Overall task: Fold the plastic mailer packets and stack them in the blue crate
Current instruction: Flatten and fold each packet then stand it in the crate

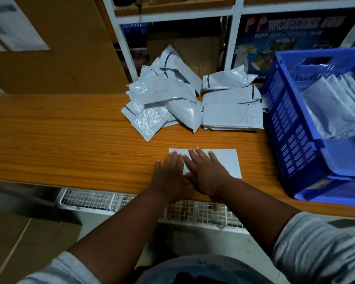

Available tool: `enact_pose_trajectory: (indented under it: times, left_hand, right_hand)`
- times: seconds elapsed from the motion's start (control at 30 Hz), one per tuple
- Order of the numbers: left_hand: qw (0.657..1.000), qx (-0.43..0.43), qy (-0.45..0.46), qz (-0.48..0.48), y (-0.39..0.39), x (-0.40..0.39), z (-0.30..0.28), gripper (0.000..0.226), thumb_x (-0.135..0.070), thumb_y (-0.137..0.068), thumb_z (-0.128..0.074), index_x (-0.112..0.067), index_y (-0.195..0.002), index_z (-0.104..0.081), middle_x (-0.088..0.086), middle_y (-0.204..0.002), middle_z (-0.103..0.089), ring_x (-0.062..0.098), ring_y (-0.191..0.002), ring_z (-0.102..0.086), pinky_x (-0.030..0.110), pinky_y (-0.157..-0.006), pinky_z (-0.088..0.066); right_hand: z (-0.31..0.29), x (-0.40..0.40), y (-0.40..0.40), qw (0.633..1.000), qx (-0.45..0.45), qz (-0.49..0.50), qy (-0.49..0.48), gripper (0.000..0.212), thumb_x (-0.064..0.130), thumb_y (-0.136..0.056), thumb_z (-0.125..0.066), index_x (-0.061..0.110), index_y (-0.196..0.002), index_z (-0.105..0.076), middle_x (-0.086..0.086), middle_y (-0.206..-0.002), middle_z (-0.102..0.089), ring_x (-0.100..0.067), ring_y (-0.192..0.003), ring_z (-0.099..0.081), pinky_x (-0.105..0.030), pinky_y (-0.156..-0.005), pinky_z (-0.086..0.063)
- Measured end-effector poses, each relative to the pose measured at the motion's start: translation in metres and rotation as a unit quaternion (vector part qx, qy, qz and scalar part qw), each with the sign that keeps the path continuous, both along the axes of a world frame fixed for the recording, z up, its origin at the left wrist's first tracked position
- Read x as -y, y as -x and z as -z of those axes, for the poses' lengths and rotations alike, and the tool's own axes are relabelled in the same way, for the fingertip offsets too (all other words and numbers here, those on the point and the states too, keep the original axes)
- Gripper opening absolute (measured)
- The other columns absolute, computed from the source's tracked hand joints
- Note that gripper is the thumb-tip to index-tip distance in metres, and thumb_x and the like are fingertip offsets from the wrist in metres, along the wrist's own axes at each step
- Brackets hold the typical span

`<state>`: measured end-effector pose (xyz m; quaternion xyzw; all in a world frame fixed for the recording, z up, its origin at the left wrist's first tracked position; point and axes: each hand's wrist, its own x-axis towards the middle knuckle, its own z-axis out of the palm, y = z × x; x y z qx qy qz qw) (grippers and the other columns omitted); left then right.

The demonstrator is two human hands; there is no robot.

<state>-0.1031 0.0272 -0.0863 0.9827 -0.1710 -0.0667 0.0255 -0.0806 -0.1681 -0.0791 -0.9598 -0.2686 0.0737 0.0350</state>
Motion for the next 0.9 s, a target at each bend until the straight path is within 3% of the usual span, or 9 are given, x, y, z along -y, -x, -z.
enact_pose_trajectory:
  times: [0.07, 0.17, 0.27, 0.37, 0.47, 0.6, 0.7, 0.83, 0.9]
  left_hand:
    - [1.000, -0.005, -0.023, 0.002, 0.006, -0.012, 0.005, 0.106, -0.077, -0.089, -0.015, -0.008, -0.169, -0.016, 0.016, -0.178, -0.009, 0.033, -0.165, -0.009, 0.067, -0.127, -0.017]
    - [0.999, -0.015, -0.029, 0.021, 0.005, -0.021, 0.004, 0.103, -0.074, -0.090, -0.017, -0.008, -0.169, -0.017, 0.017, -0.177, -0.011, 0.034, -0.165, -0.010, 0.065, -0.128, -0.018]
    - [1.000, -0.010, -0.002, 0.010, -0.009, -0.017, -0.009, 0.091, -0.065, -0.090, -0.028, -0.006, -0.160, -0.037, 0.021, -0.170, -0.029, 0.037, -0.159, -0.027, 0.059, -0.124, -0.031]
    - [0.997, 0.055, 0.055, 0.030, -0.028, -0.007, -0.016, 0.062, -0.037, -0.093, -0.051, -0.002, -0.144, -0.054, 0.025, -0.154, -0.051, 0.041, -0.145, -0.047, 0.054, -0.117, -0.044]
    - [0.995, 0.046, 0.047, 0.077, -0.036, 0.010, -0.006, 0.066, -0.026, -0.097, -0.055, -0.004, -0.158, -0.040, 0.020, -0.165, -0.041, 0.036, -0.155, -0.037, 0.054, -0.123, -0.038]
    - [0.997, 0.035, 0.007, 0.066, -0.033, -0.008, 0.015, 0.075, -0.052, -0.105, -0.028, -0.009, -0.167, -0.027, 0.015, -0.175, -0.025, 0.034, -0.161, -0.024, 0.059, -0.128, -0.027]
    - [0.998, 0.043, 0.022, 0.036, -0.029, -0.038, 0.021, 0.080, -0.062, -0.106, -0.027, -0.011, -0.168, -0.024, 0.014, -0.176, -0.023, 0.034, -0.163, -0.019, 0.061, -0.129, -0.022]
    - [0.999, 0.049, 0.021, -0.013, -0.031, -0.053, 0.023, 0.079, -0.059, -0.105, -0.025, -0.012, -0.168, -0.023, 0.013, -0.177, -0.020, 0.033, -0.164, -0.017, 0.064, -0.129, -0.020]
    - [0.997, 0.064, 0.047, 0.001, -0.028, -0.038, 0.018, 0.077, -0.054, -0.106, -0.033, -0.011, -0.168, -0.023, 0.014, -0.177, -0.019, 0.034, -0.164, -0.015, 0.063, -0.129, -0.017]
  right_hand:
    - [0.010, -0.003, 0.001, 1.000, -0.019, -0.008, -0.004, 0.080, 0.063, -0.100, -0.004, 0.026, -0.171, -0.010, -0.011, -0.179, -0.005, -0.035, -0.165, -0.001, -0.061, -0.130, -0.009]
    - [0.010, -0.001, -0.007, 0.999, -0.035, -0.003, -0.022, 0.078, 0.067, -0.102, -0.013, 0.029, -0.170, -0.015, -0.009, -0.179, -0.007, -0.034, -0.165, -0.004, -0.060, -0.131, -0.012]
    - [0.000, 0.003, -0.012, 0.990, -0.066, 0.012, -0.127, 0.063, 0.058, -0.110, -0.036, 0.027, -0.164, -0.035, -0.010, -0.176, -0.023, -0.032, -0.163, -0.017, -0.054, -0.130, -0.020]
    - [-0.003, 0.010, -0.015, 0.976, -0.027, 0.029, -0.213, 0.054, 0.040, -0.111, -0.045, 0.019, -0.161, -0.042, -0.010, -0.170, -0.036, -0.028, -0.158, -0.030, -0.046, -0.129, -0.029]
    - [0.008, 0.014, -0.011, 0.989, -0.005, 0.028, -0.146, 0.060, 0.034, -0.108, -0.043, 0.018, -0.165, -0.031, -0.011, -0.171, -0.033, -0.030, -0.159, -0.028, -0.050, -0.129, -0.026]
    - [0.019, 0.040, -0.003, 0.995, -0.005, 0.094, -0.025, 0.078, 0.069, -0.108, -0.017, 0.024, -0.171, -0.013, -0.003, -0.180, -0.003, -0.026, -0.166, 0.000, -0.055, -0.132, -0.009]
    - [0.018, 0.078, 0.000, 0.986, -0.012, 0.165, -0.018, 0.080, 0.073, -0.106, -0.010, 0.029, -0.171, -0.004, 0.001, -0.180, 0.006, -0.024, -0.165, 0.009, -0.054, -0.132, -0.001]
    - [0.009, 0.096, 0.005, 0.968, -0.012, 0.249, -0.027, 0.079, 0.068, -0.108, -0.013, 0.021, -0.171, -0.006, -0.008, -0.180, -0.001, -0.029, -0.165, 0.004, -0.057, -0.132, -0.003]
    - [0.000, 0.077, 0.006, 0.974, 0.035, 0.220, -0.030, 0.073, 0.061, -0.109, -0.025, 0.018, -0.168, -0.018, -0.013, -0.177, -0.013, -0.035, -0.164, -0.005, -0.060, -0.131, -0.009]
